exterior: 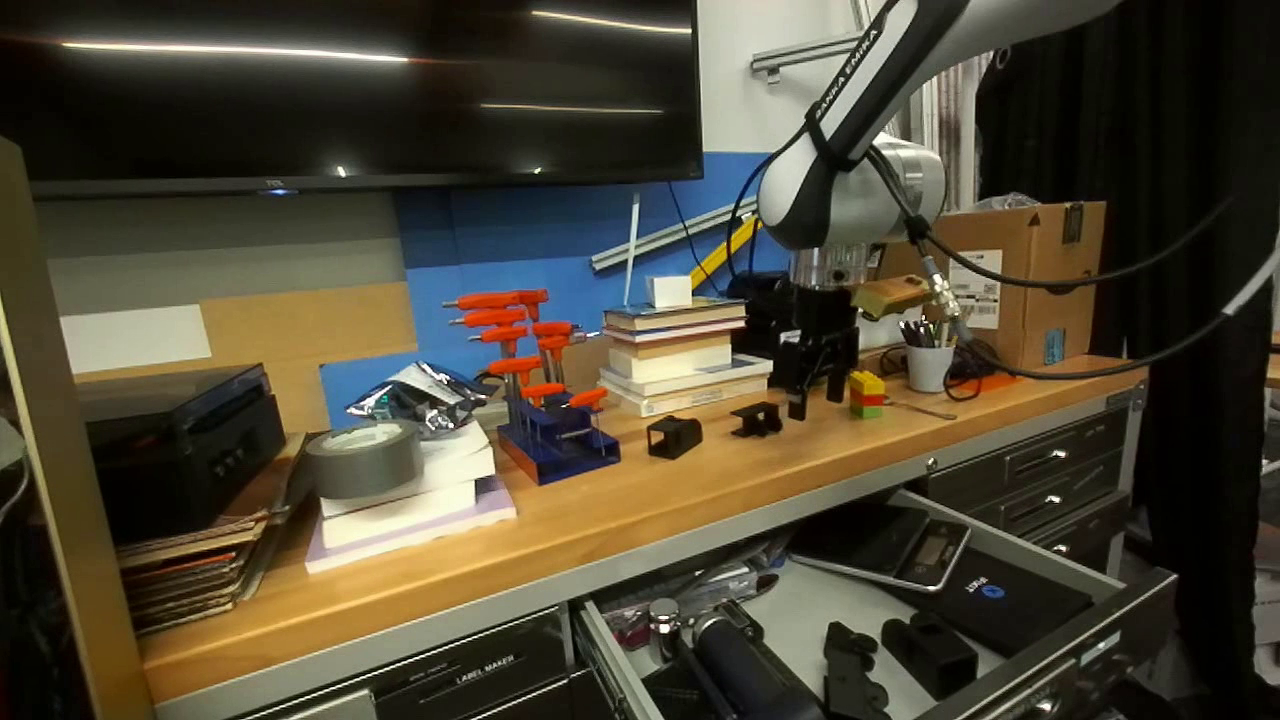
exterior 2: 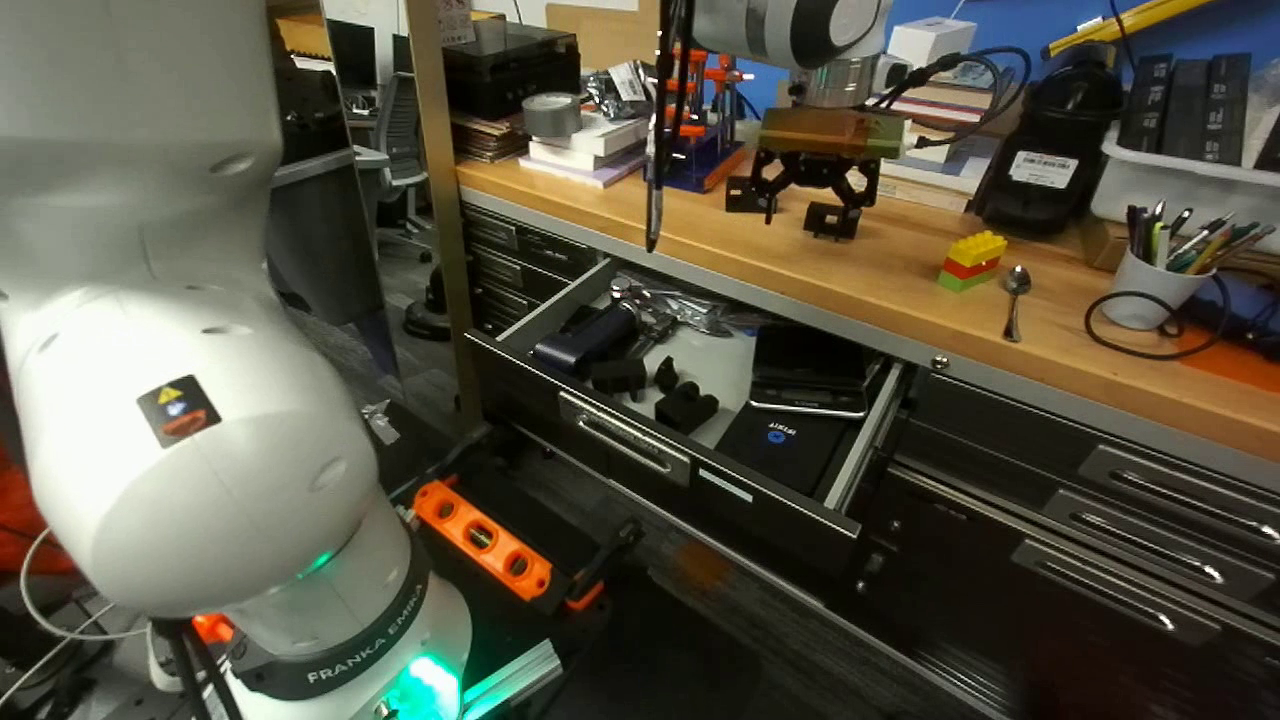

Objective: Pick up the black objects from the countertop, put them in the drawer and close the drawer.

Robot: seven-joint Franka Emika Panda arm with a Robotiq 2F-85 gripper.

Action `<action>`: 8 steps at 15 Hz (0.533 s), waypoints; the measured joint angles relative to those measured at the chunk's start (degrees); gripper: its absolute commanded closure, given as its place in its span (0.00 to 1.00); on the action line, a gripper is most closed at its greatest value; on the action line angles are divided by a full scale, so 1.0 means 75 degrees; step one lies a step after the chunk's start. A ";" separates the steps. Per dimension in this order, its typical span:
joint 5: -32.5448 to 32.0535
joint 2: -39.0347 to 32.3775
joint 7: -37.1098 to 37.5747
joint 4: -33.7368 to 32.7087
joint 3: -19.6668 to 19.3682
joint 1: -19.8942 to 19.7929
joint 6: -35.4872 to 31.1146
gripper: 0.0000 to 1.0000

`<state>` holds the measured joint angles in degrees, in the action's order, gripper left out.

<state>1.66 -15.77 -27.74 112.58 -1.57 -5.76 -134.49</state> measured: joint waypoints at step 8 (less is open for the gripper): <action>0.0492 -0.1271 -0.0430 -0.1598 0.0491 -0.0389 -0.0433 0.00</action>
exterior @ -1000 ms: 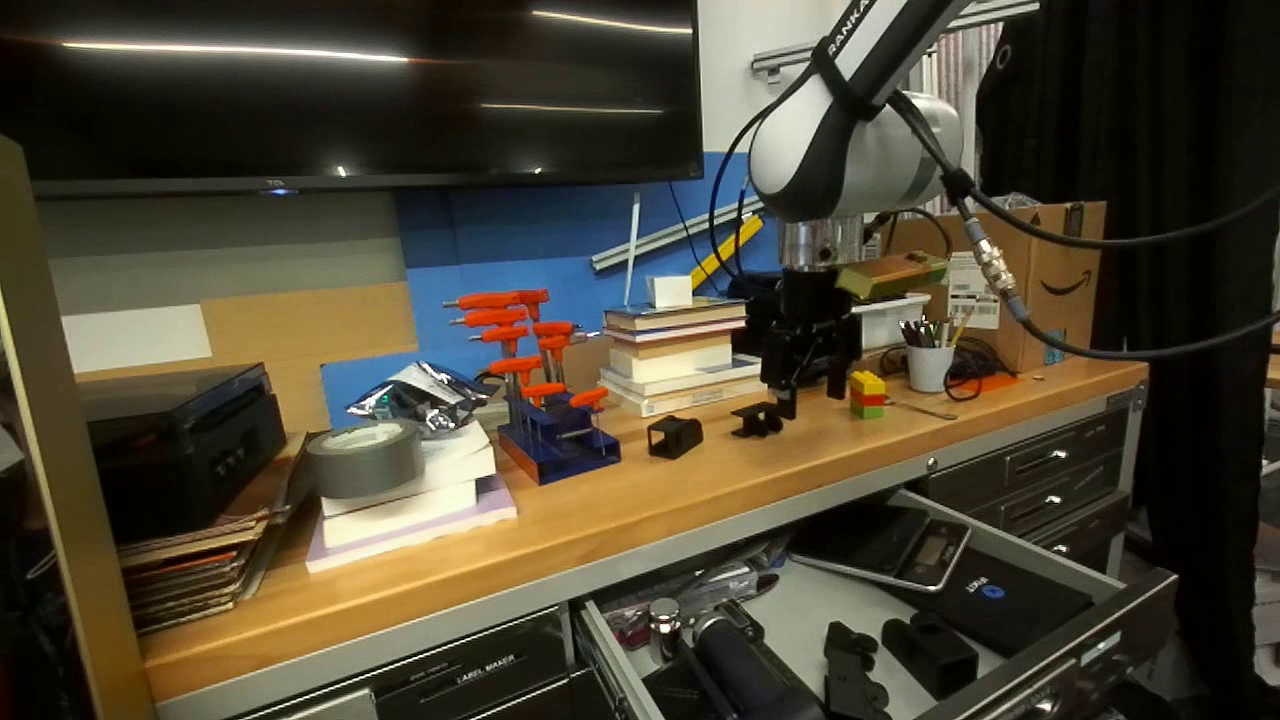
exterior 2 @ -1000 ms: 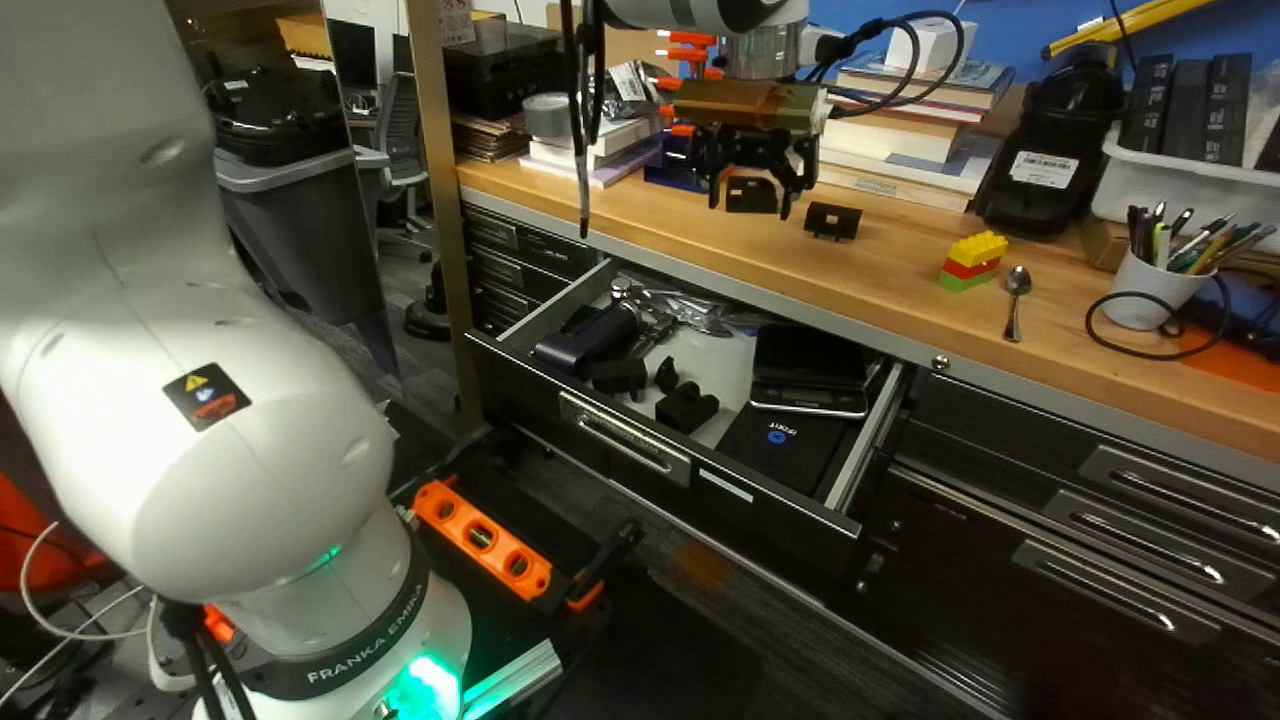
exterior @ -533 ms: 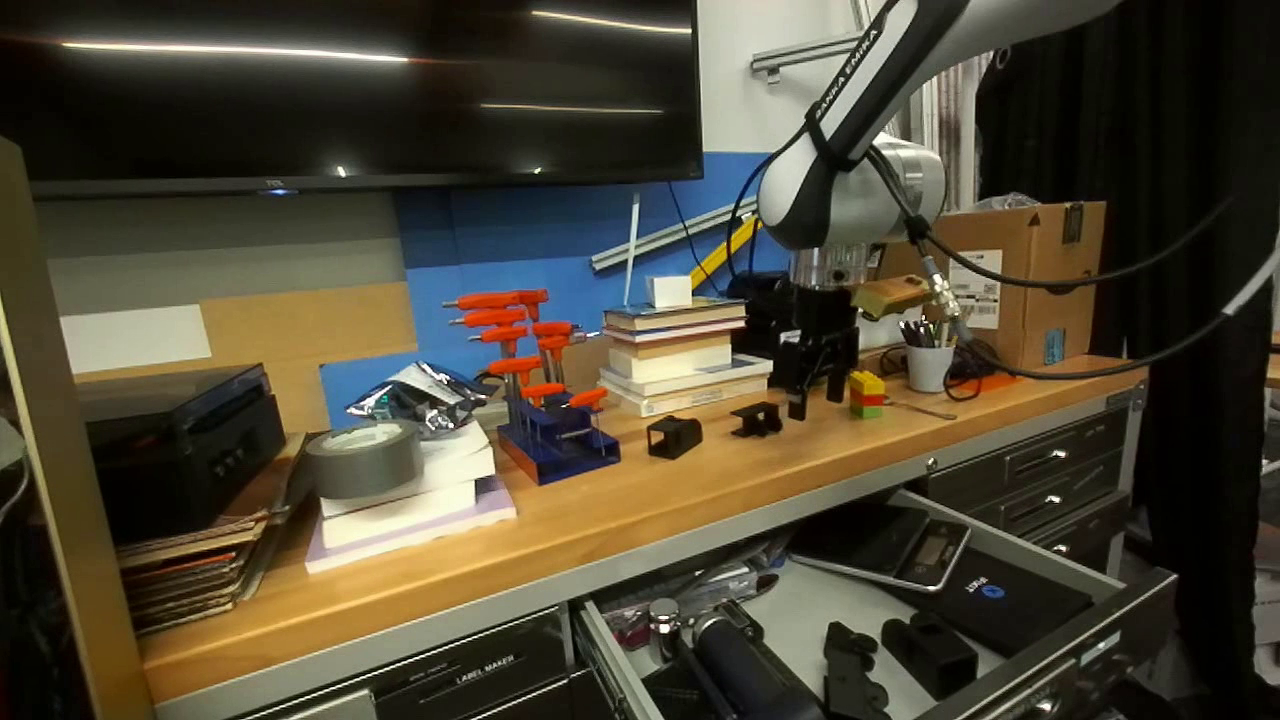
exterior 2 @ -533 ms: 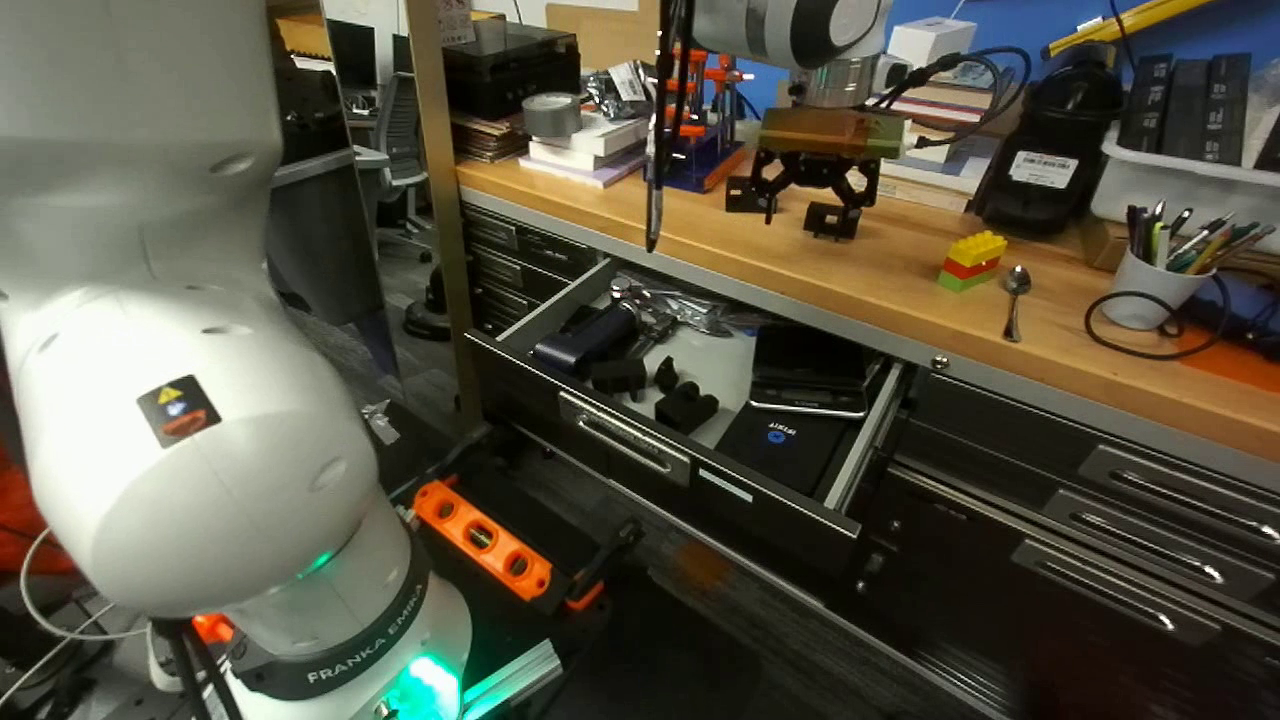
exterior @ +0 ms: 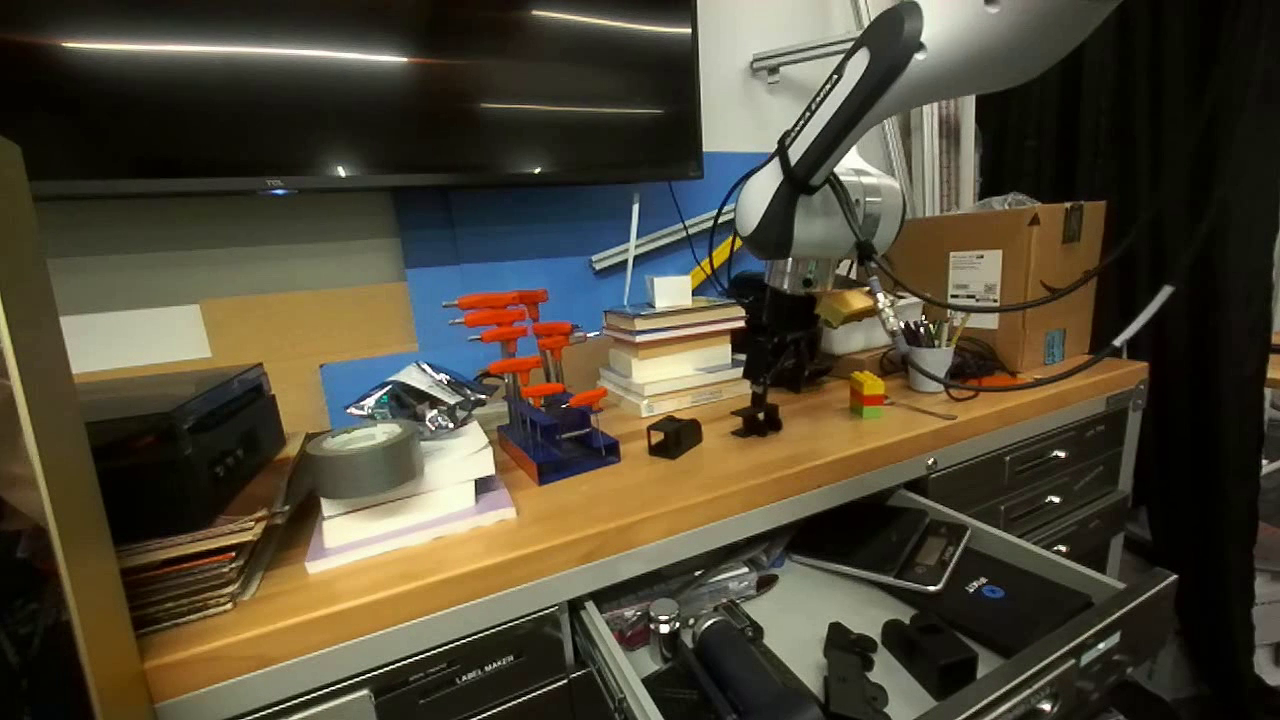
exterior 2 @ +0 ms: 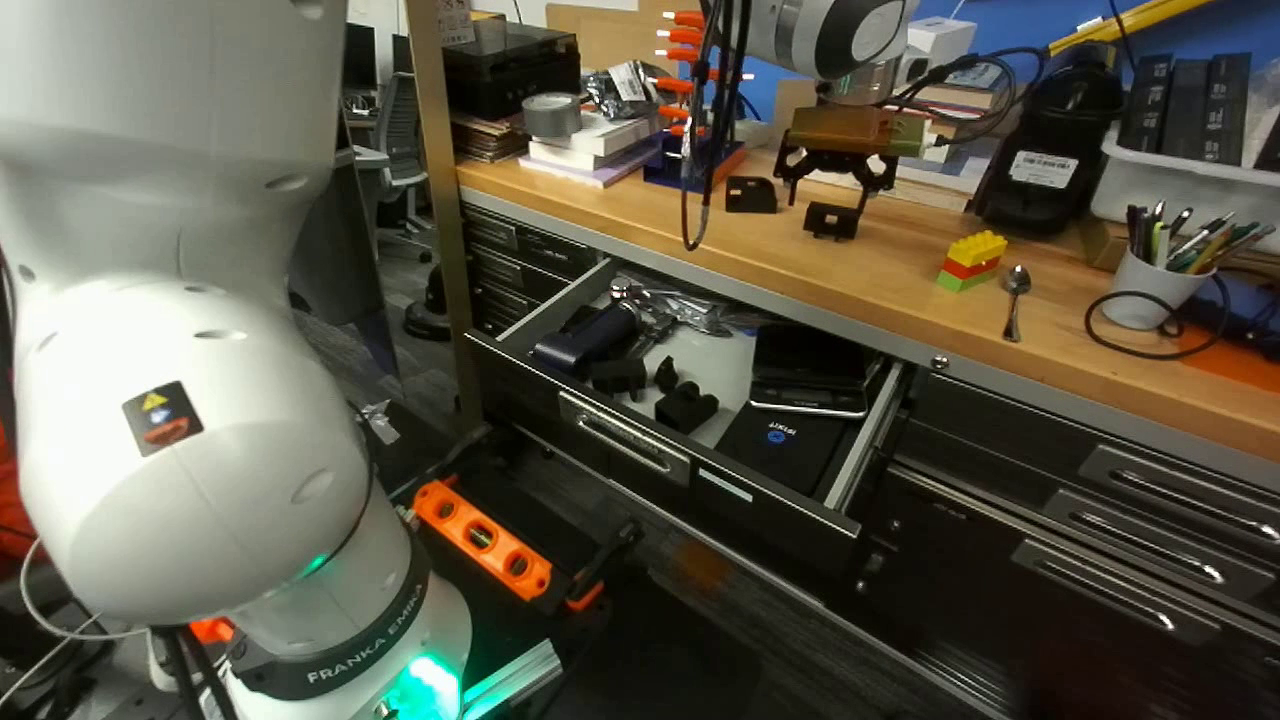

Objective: Pick up the black objects from the countertop, put them in the drawer and close the drawer.

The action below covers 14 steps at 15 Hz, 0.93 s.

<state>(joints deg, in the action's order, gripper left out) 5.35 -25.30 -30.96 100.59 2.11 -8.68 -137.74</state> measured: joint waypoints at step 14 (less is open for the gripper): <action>-0.0135 -0.1360 0.0000 -0.1610 0.0351 0.0009 0.0001 0.00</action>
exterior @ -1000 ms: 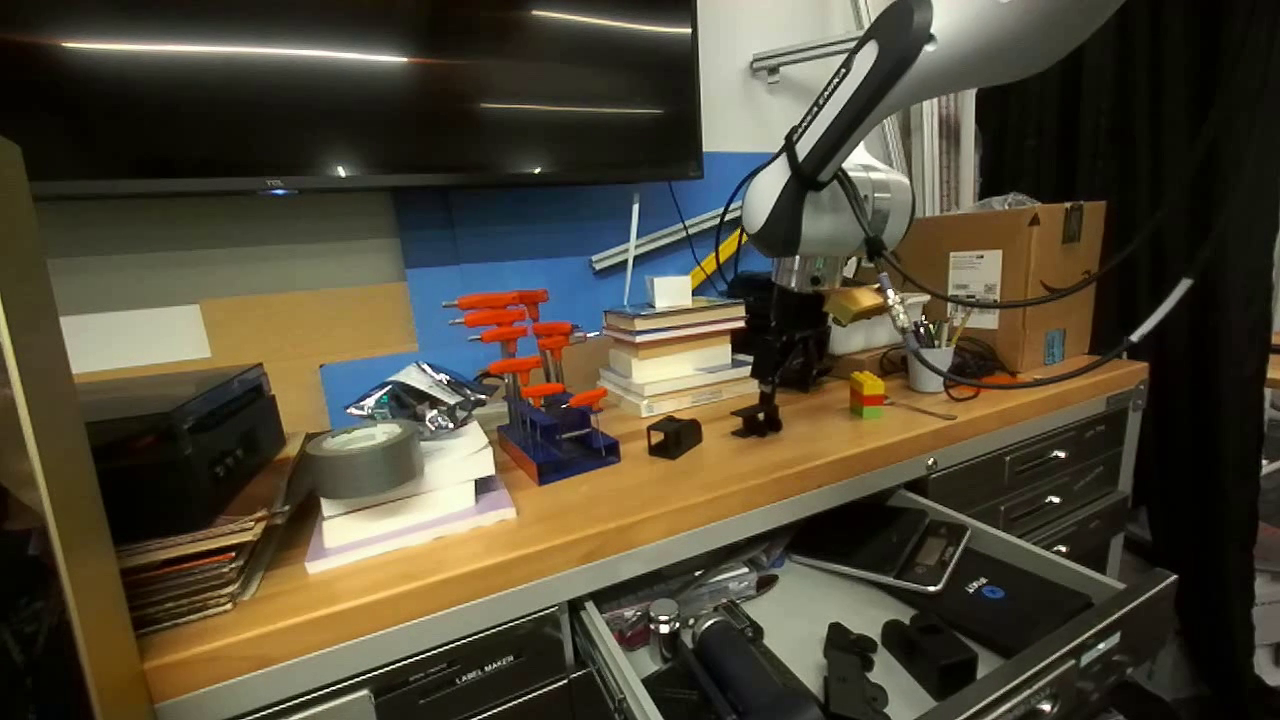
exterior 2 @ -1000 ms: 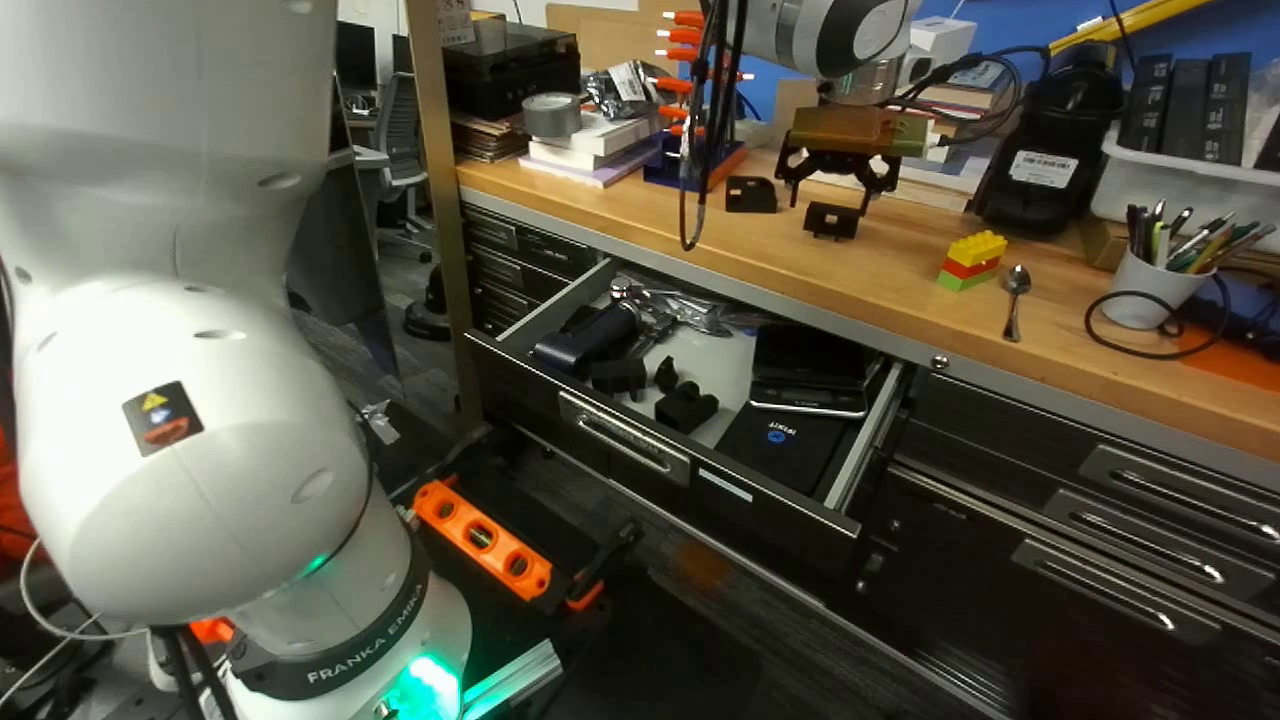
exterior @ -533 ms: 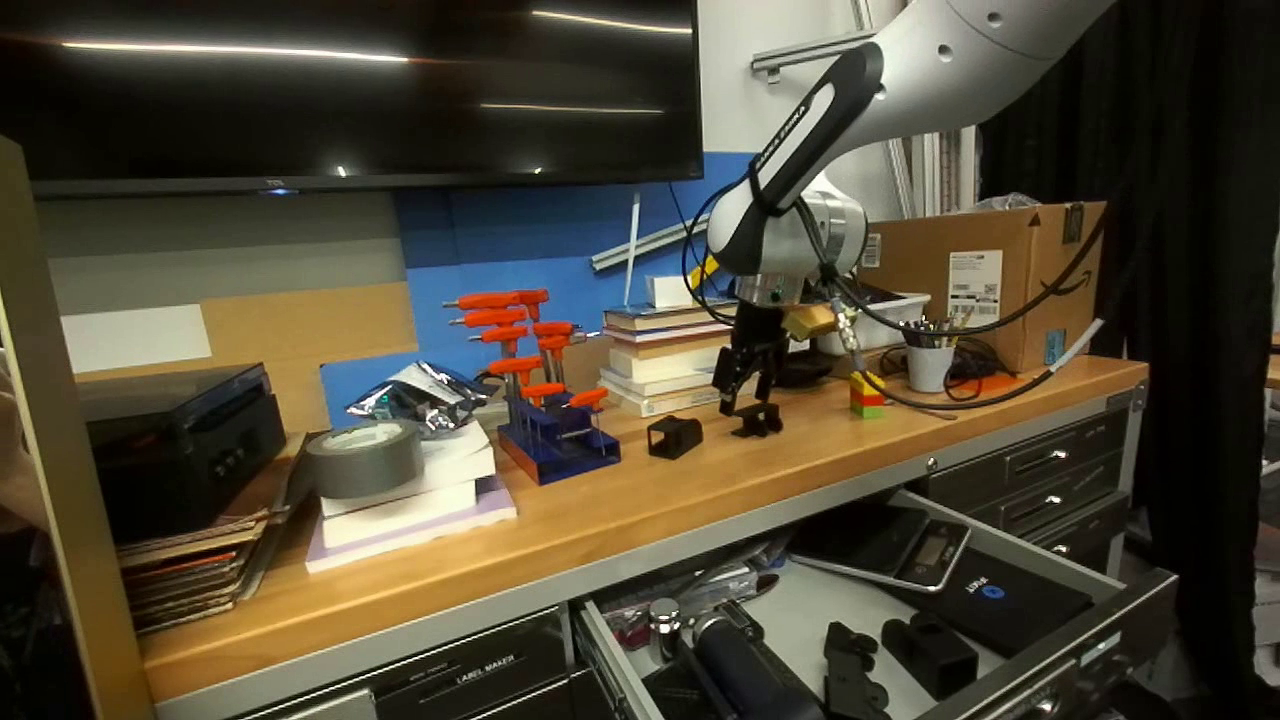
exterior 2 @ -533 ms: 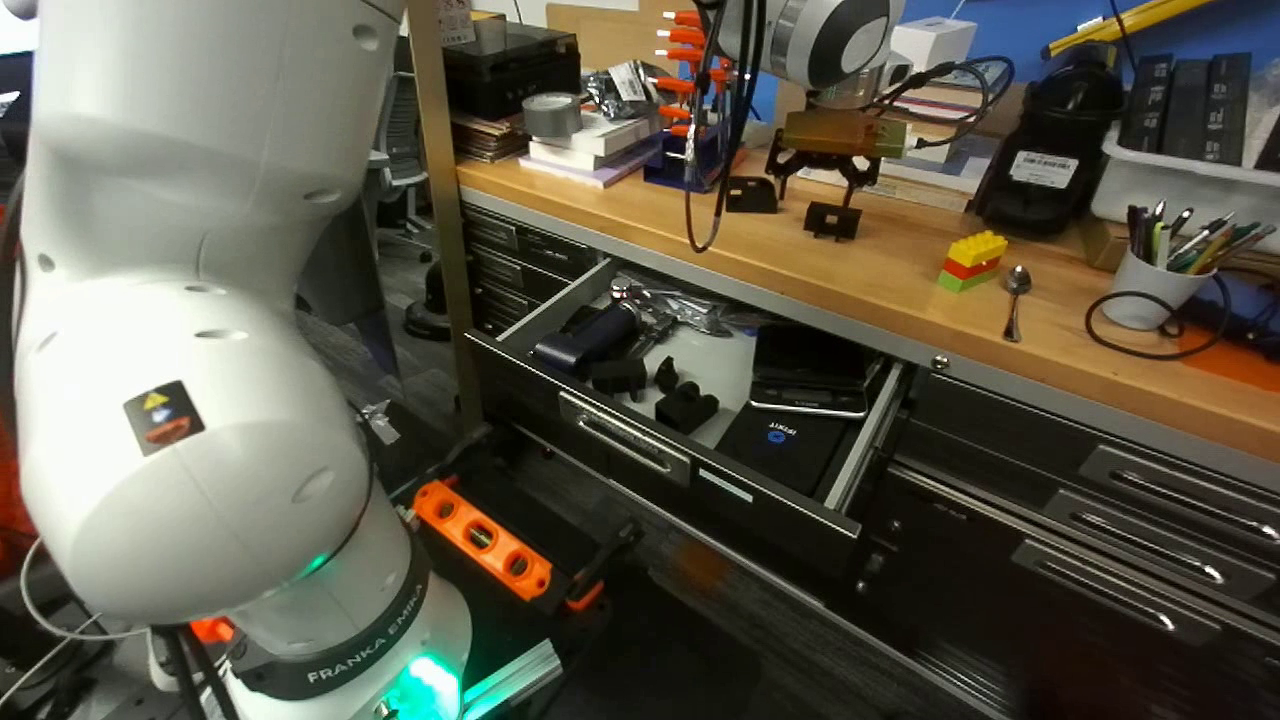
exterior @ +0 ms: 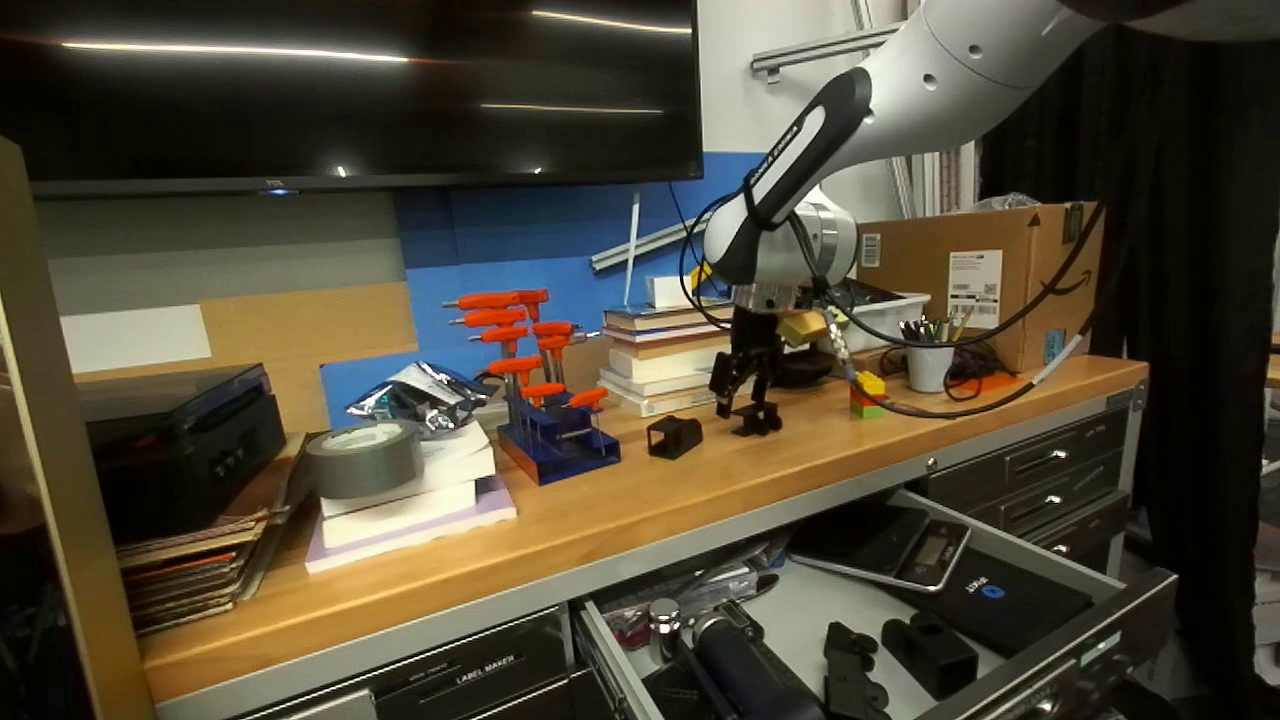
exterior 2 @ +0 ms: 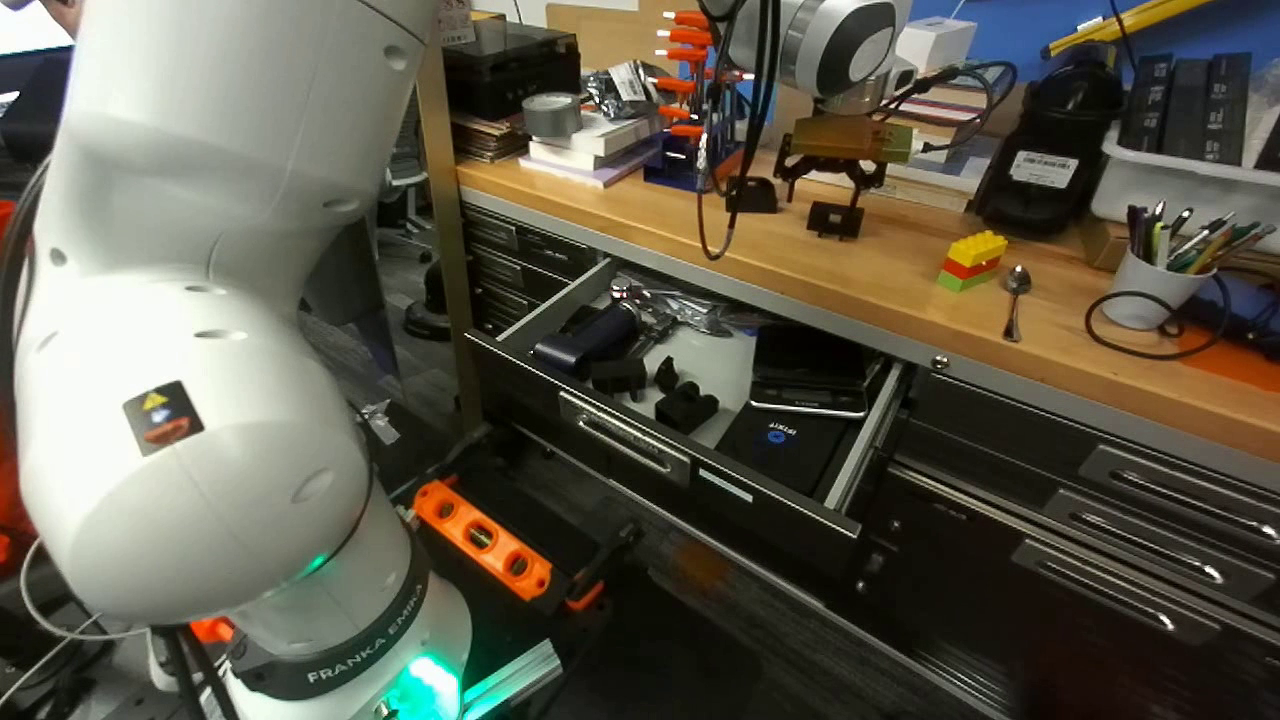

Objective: Pick up the black objects from the countertop, put them in the drawer and close the drawer.

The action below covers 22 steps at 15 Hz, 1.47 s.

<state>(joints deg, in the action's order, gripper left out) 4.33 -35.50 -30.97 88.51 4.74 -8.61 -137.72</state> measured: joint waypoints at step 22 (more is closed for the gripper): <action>-0.0528 -0.0554 0.0005 -0.0382 -0.0147 -0.0071 0.0044 0.25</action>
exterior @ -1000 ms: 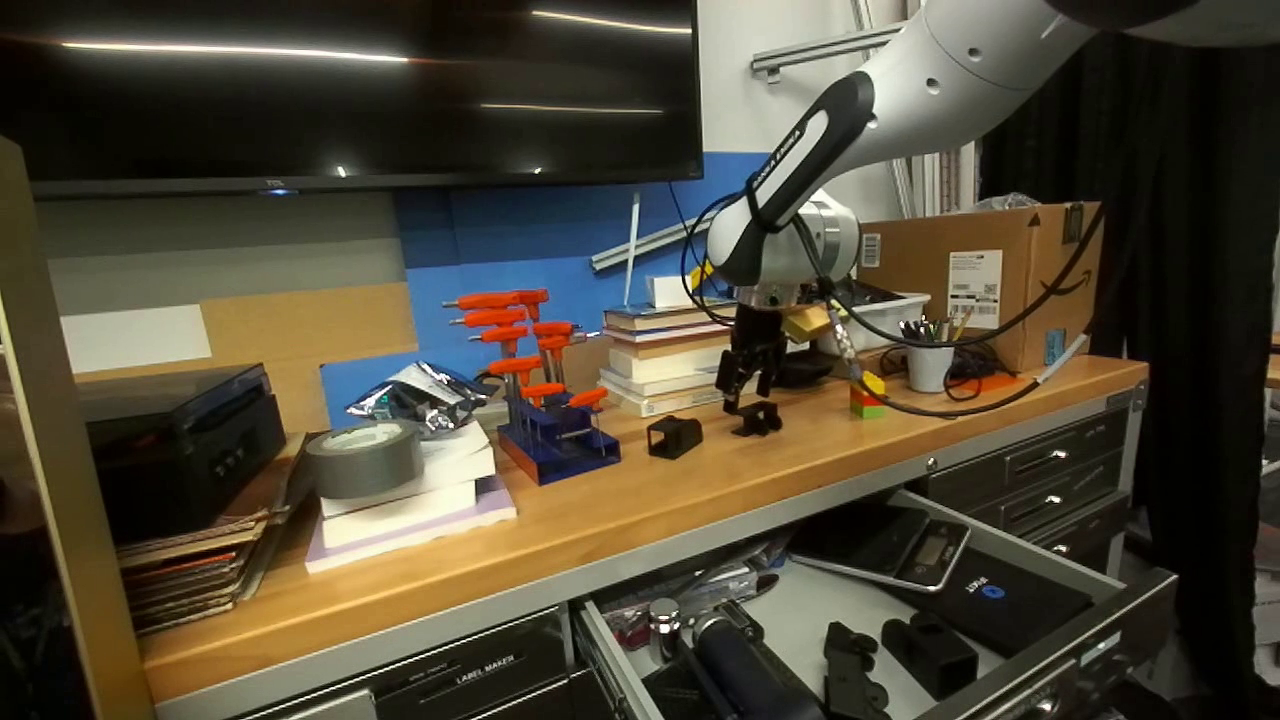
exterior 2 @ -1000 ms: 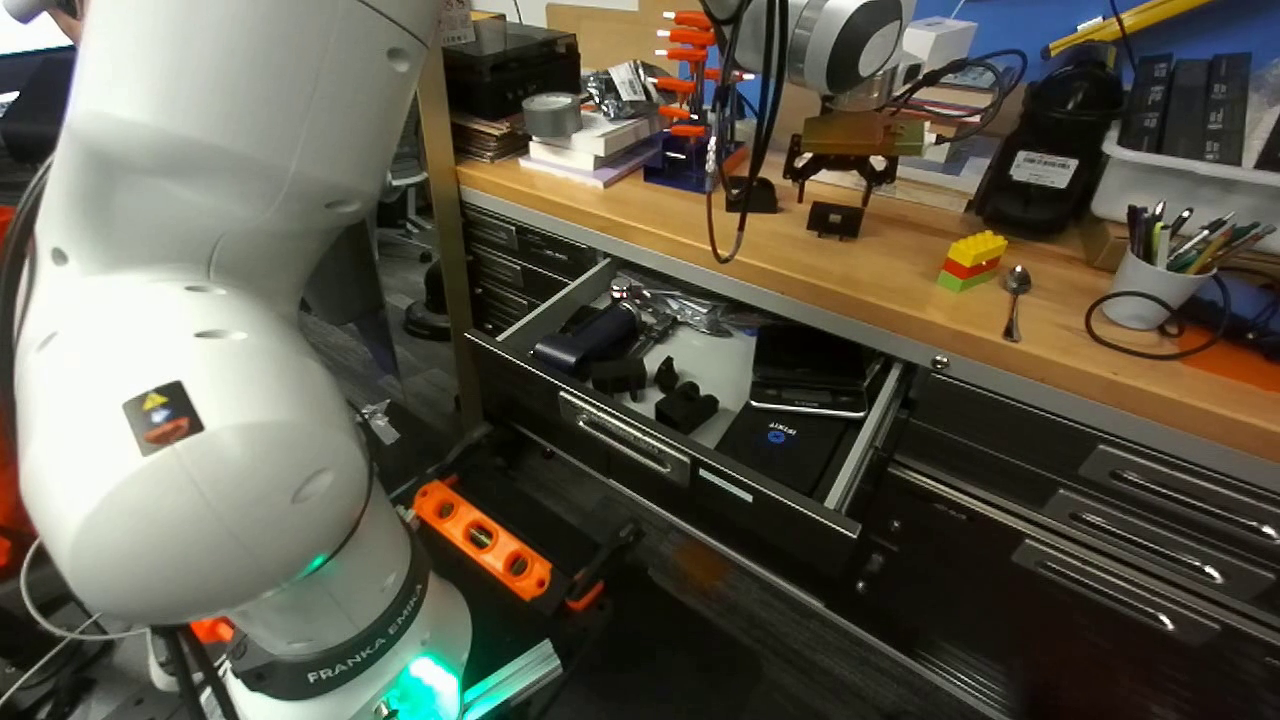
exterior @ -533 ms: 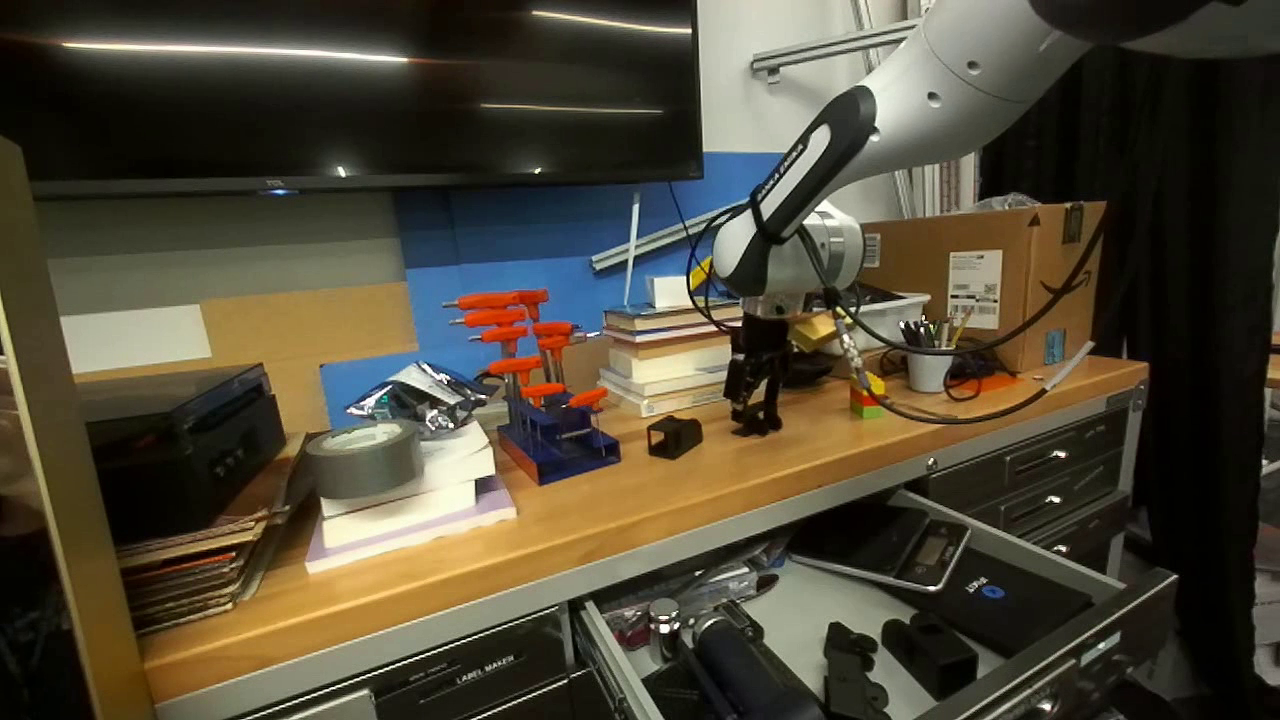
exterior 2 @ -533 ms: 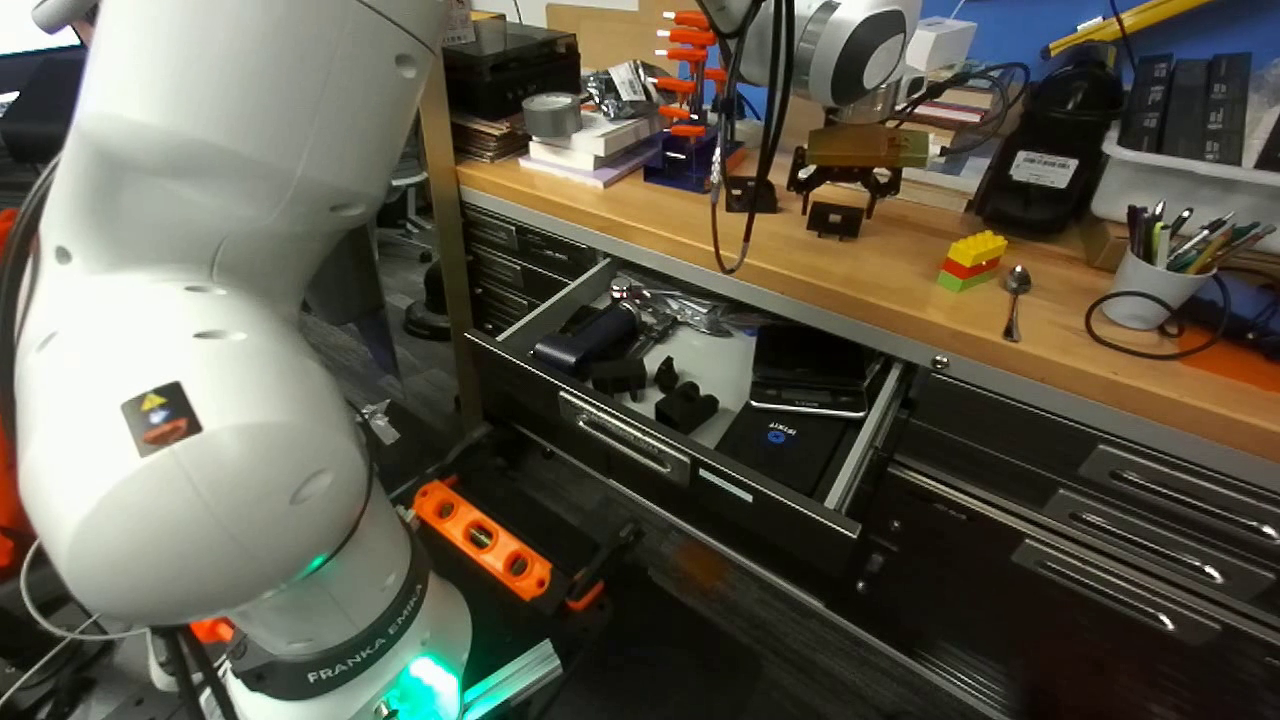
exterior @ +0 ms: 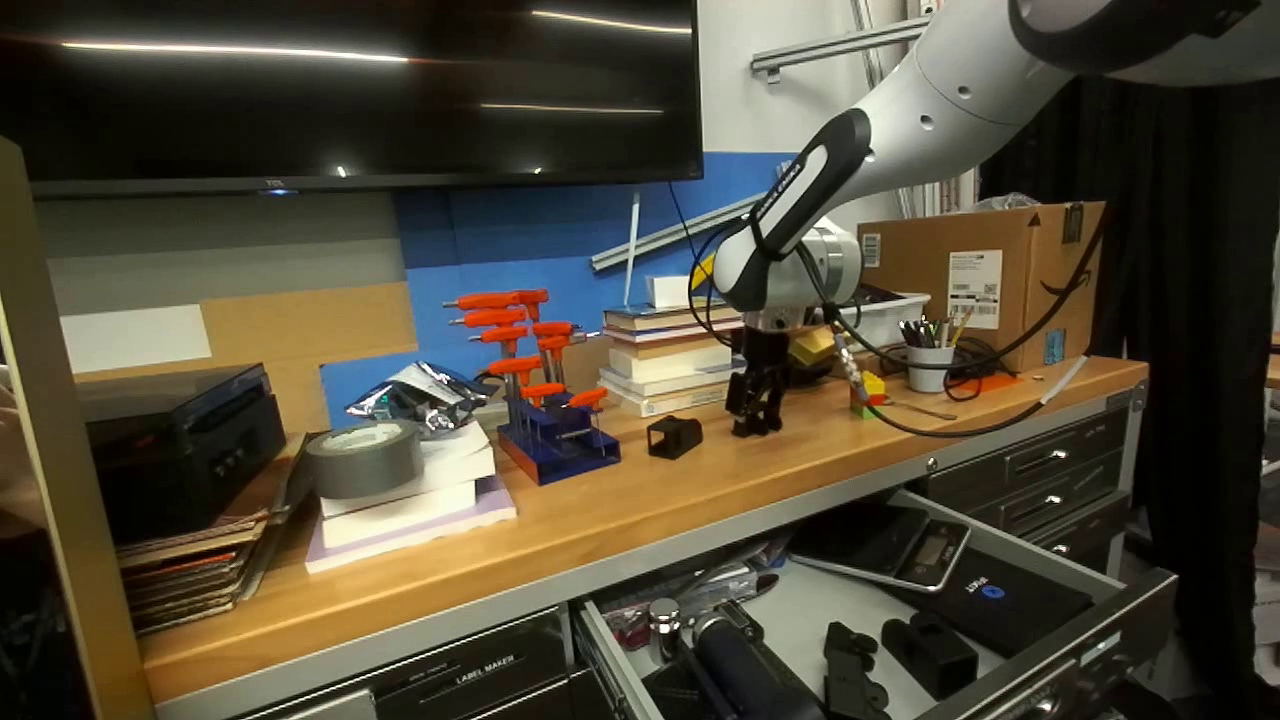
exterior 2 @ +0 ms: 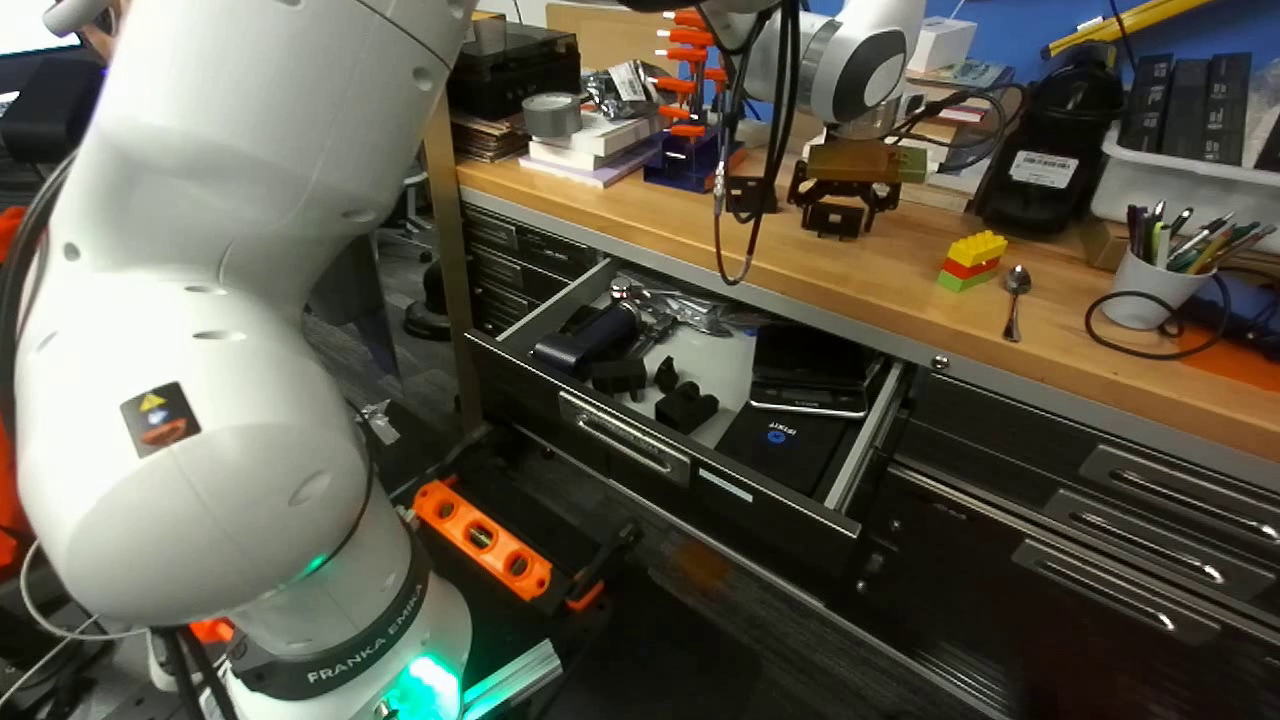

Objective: Pick up the black objects from the countertop, put them in the drawer and close the drawer.

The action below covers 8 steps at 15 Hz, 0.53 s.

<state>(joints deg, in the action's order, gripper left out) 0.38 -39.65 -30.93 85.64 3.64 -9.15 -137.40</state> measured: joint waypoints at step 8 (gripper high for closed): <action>-0.0051 -0.0141 0.0000 -0.0280 0.0014 0.0018 0.0248 0.37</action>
<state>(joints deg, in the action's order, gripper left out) 0.00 -40.71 -30.93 83.54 3.75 -9.01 -135.54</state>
